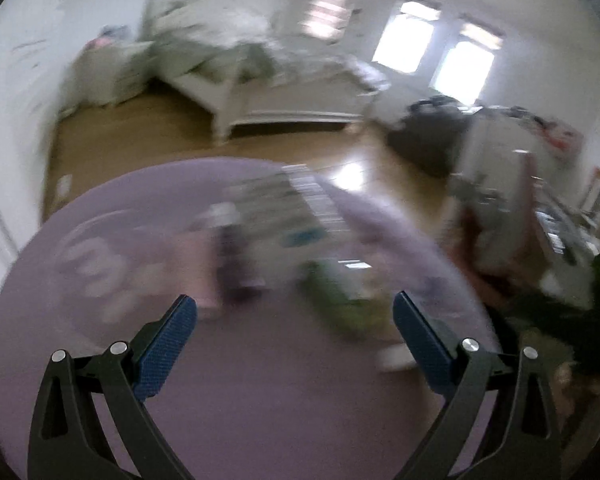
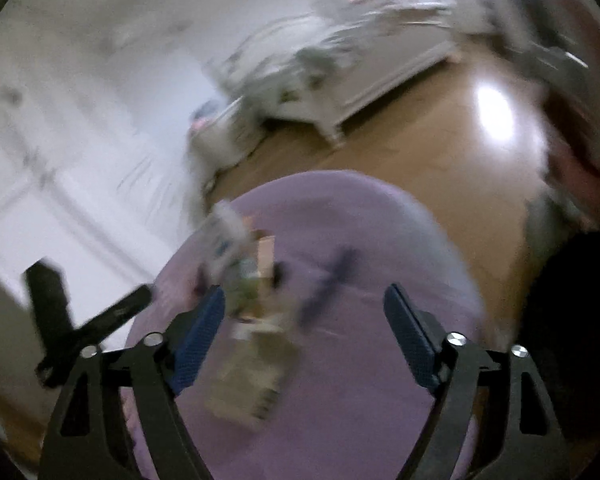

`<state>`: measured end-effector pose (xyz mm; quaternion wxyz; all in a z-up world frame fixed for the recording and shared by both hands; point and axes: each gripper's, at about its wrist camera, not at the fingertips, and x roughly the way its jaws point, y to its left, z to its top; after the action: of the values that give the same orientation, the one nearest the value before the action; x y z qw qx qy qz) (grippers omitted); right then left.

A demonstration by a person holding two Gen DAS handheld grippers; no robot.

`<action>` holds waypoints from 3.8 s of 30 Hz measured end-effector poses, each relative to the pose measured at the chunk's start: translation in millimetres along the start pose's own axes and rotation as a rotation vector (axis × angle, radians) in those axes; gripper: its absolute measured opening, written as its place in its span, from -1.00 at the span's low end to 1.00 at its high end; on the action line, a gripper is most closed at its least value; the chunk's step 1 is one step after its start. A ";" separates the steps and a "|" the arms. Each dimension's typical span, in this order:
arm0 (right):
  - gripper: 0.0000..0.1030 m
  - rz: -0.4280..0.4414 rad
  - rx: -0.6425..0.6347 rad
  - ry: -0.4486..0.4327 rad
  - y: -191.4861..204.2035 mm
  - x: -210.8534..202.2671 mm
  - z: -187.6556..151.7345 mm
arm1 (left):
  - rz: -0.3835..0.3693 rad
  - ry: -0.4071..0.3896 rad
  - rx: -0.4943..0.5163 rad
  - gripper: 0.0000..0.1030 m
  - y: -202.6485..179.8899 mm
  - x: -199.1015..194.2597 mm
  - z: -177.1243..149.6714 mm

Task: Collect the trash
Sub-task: 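Move both tools back over the rug, then grasp the pink roller with left tool while right tool grasps white wrapper packet, then carry both items to the black bin and open both tools, then move both tools back over the rug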

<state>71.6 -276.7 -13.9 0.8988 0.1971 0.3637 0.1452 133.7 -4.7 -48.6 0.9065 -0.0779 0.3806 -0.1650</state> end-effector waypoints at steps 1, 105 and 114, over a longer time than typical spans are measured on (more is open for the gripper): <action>0.61 0.017 -0.058 0.025 19.6 17.1 9.0 | 0.016 0.016 -0.017 0.88 14.9 5.8 1.6; 0.06 -0.537 0.510 -0.368 -281.3 -222.3 -153.8 | -0.472 0.252 0.523 0.46 -400.4 110.8 -119.4; 0.24 -0.537 0.503 -0.383 -263.8 -223.8 -151.2 | -0.470 0.149 0.500 0.58 -379.0 73.1 -94.5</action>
<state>-160.0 -561.8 -101.2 0.8799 0.3323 0.2526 -0.2272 23.1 -386.1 -62.0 0.8046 0.0730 0.3652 -0.4625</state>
